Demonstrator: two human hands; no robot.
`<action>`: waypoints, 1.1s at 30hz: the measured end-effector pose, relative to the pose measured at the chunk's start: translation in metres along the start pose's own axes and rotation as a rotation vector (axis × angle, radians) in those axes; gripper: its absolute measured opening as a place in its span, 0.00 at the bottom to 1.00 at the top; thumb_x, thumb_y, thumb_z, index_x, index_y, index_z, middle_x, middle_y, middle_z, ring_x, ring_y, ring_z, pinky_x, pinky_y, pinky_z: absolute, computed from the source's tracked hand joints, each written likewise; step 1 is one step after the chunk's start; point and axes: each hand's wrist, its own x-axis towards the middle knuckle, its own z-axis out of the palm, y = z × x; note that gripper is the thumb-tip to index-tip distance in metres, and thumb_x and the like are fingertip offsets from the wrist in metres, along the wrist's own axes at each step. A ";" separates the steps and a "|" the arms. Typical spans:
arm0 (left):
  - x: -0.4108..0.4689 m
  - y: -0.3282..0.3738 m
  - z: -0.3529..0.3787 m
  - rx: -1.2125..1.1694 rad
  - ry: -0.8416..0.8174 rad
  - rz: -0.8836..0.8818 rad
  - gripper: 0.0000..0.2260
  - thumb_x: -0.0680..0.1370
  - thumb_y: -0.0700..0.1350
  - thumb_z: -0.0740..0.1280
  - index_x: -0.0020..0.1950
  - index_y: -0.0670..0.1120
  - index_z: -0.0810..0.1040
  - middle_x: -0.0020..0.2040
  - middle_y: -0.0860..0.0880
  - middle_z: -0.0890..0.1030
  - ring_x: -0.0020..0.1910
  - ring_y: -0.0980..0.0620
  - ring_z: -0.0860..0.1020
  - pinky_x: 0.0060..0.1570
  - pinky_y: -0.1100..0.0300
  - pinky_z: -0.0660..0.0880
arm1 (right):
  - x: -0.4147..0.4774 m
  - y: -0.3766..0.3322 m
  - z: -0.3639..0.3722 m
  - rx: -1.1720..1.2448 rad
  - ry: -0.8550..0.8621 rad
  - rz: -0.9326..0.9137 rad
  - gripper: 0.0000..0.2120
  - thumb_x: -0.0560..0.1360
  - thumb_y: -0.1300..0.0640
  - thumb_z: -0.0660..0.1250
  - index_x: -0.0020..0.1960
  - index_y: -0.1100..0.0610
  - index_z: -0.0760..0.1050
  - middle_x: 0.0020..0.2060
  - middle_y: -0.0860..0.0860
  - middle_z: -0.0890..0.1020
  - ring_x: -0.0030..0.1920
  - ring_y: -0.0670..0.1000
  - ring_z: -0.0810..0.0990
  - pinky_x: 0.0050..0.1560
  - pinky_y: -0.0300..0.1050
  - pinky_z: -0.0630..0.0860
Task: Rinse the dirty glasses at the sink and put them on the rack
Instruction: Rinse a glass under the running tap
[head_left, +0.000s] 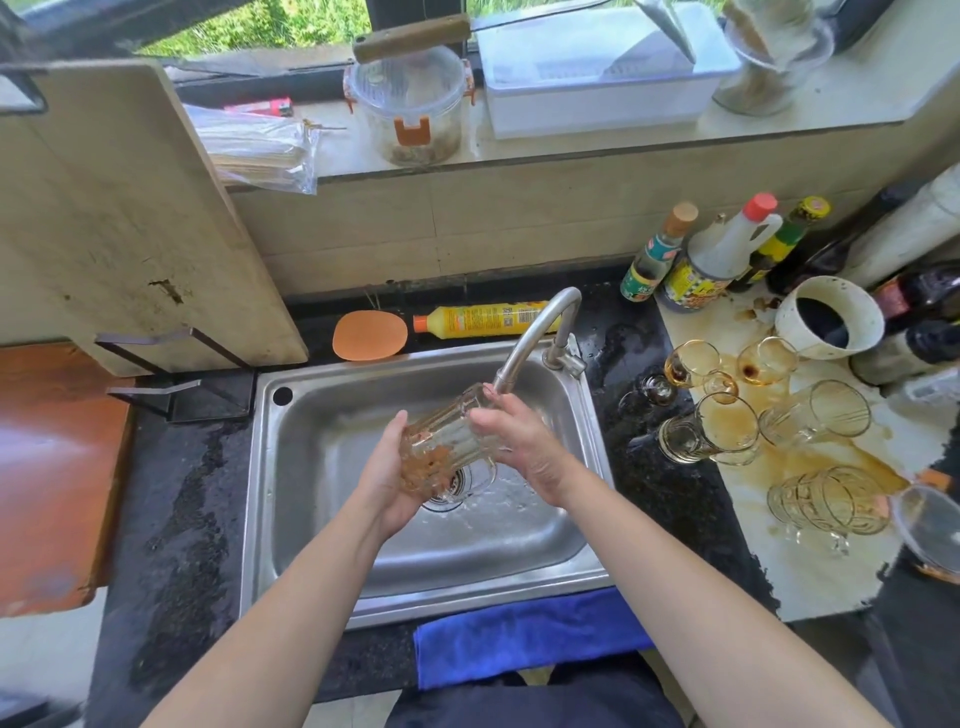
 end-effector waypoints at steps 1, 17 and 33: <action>0.000 0.001 0.000 -0.019 -0.009 -0.011 0.25 0.83 0.61 0.55 0.57 0.44 0.83 0.50 0.41 0.85 0.45 0.45 0.80 0.43 0.53 0.72 | 0.001 0.003 -0.001 -0.024 -0.012 0.002 0.31 0.70 0.44 0.74 0.70 0.48 0.69 0.62 0.48 0.79 0.64 0.47 0.78 0.60 0.46 0.75; 0.001 -0.002 0.003 0.028 -0.032 0.040 0.24 0.82 0.63 0.57 0.58 0.47 0.83 0.48 0.47 0.86 0.36 0.52 0.80 0.34 0.60 0.70 | 0.009 0.005 -0.002 0.040 -0.009 -0.083 0.25 0.74 0.61 0.77 0.61 0.40 0.70 0.63 0.51 0.76 0.61 0.51 0.81 0.60 0.52 0.81; 0.000 -0.003 0.004 0.128 -0.102 0.122 0.26 0.82 0.66 0.52 0.59 0.50 0.81 0.51 0.45 0.84 0.45 0.50 0.74 0.40 0.55 0.67 | 0.020 -0.003 0.003 -0.133 0.180 -0.083 0.18 0.80 0.43 0.67 0.62 0.52 0.72 0.58 0.54 0.80 0.56 0.52 0.83 0.42 0.51 0.86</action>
